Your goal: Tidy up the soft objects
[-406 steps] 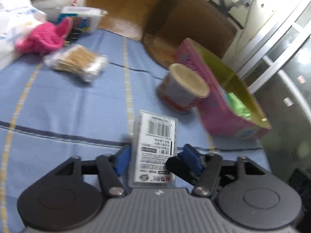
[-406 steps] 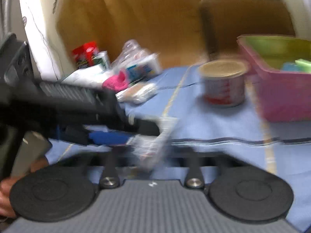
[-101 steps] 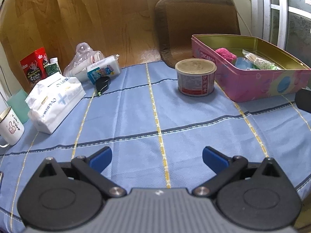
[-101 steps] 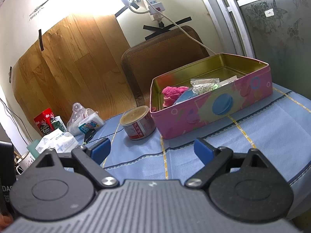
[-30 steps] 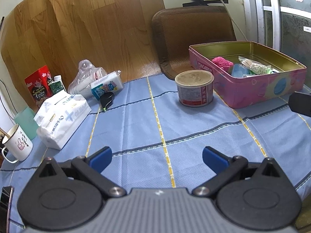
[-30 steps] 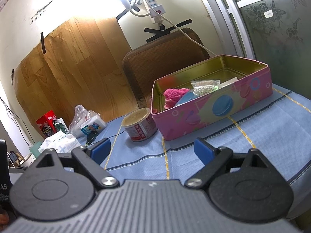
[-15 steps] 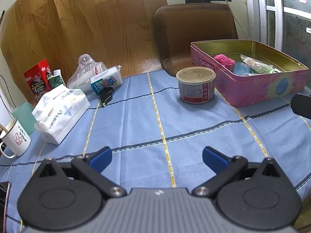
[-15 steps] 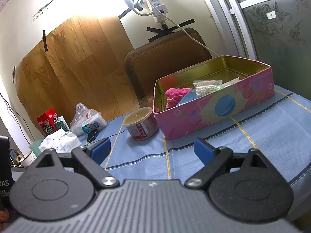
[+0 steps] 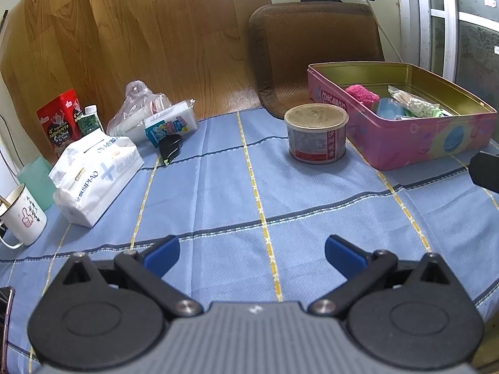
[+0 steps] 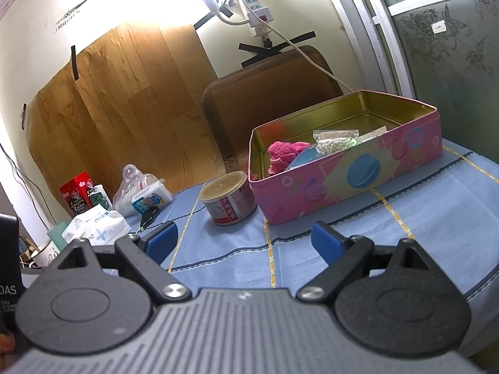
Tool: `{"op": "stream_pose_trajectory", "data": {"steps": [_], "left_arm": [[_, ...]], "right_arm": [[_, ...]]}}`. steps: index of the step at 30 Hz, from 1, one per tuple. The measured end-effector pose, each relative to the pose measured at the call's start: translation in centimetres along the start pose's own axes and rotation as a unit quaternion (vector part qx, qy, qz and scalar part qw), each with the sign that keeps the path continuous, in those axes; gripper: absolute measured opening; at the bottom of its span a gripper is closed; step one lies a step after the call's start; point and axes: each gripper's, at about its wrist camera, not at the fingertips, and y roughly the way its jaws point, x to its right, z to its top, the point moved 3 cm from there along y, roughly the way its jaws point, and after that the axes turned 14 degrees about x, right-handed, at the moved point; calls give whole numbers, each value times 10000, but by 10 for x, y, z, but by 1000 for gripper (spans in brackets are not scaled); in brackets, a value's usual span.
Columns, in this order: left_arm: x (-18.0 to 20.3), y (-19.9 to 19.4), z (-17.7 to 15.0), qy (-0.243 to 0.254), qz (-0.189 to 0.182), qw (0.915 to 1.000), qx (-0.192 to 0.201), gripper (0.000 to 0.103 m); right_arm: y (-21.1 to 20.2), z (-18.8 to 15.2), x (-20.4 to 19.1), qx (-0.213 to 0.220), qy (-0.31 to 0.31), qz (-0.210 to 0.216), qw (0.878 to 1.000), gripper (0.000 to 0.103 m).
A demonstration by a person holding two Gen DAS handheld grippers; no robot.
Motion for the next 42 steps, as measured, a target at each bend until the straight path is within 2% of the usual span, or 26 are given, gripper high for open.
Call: {"op": "stream_pose_trajectory", "data": {"steps": [42], "left_arm": [[3,12,-4,-85,-67,9997,-227,103]], "right_arm": [[6,-2,6,-81,39,13,10000,94]]}}
